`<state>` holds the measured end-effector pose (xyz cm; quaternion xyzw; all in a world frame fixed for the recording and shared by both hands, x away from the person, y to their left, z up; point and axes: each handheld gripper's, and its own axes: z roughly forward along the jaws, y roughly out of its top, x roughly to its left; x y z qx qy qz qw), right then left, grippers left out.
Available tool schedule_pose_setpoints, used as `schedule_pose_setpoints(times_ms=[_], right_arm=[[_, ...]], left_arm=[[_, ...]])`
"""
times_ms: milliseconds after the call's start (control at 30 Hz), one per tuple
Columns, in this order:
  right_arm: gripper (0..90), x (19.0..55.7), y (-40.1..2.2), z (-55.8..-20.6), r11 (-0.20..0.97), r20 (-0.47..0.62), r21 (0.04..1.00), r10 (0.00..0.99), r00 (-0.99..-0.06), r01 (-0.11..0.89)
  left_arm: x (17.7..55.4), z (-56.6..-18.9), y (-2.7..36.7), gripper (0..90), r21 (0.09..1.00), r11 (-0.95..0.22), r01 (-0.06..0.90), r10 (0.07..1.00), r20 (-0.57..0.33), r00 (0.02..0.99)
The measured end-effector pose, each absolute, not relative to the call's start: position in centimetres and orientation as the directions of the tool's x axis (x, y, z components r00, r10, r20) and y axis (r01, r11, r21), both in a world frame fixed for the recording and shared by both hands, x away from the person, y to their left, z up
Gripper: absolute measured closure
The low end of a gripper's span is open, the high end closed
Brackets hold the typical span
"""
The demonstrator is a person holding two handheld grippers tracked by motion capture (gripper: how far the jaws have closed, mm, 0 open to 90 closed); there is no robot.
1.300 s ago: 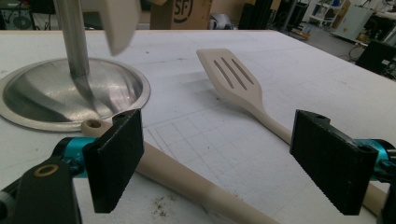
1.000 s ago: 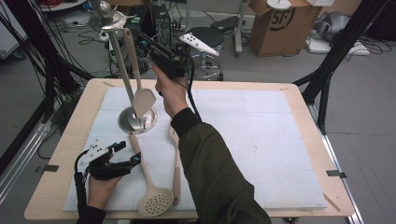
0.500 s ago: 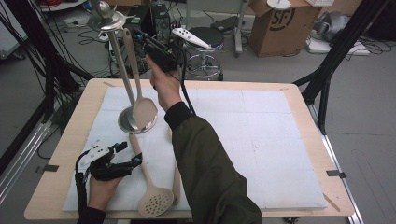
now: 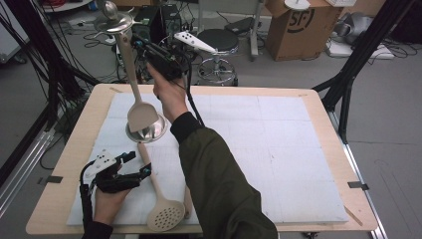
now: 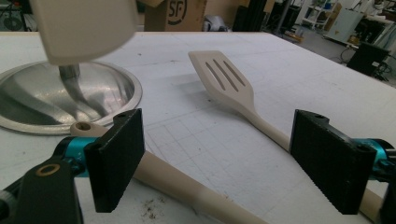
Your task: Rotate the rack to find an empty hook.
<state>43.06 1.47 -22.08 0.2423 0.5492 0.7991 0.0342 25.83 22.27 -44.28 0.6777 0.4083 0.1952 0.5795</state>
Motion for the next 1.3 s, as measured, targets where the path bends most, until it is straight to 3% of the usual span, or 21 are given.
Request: schedule_pose_setpoints(times_ms=[1300], right_arm=[[89.9, 40.6, 4.2, -21.8, -0.363, 0.326, 0.911, 0.336, -0.884, 0.198]], left_arm=[[25.8, -44.2, 21.9, 19.0, 0.947, 0.003, 0.320, 0.777, -0.204, 0.596]])
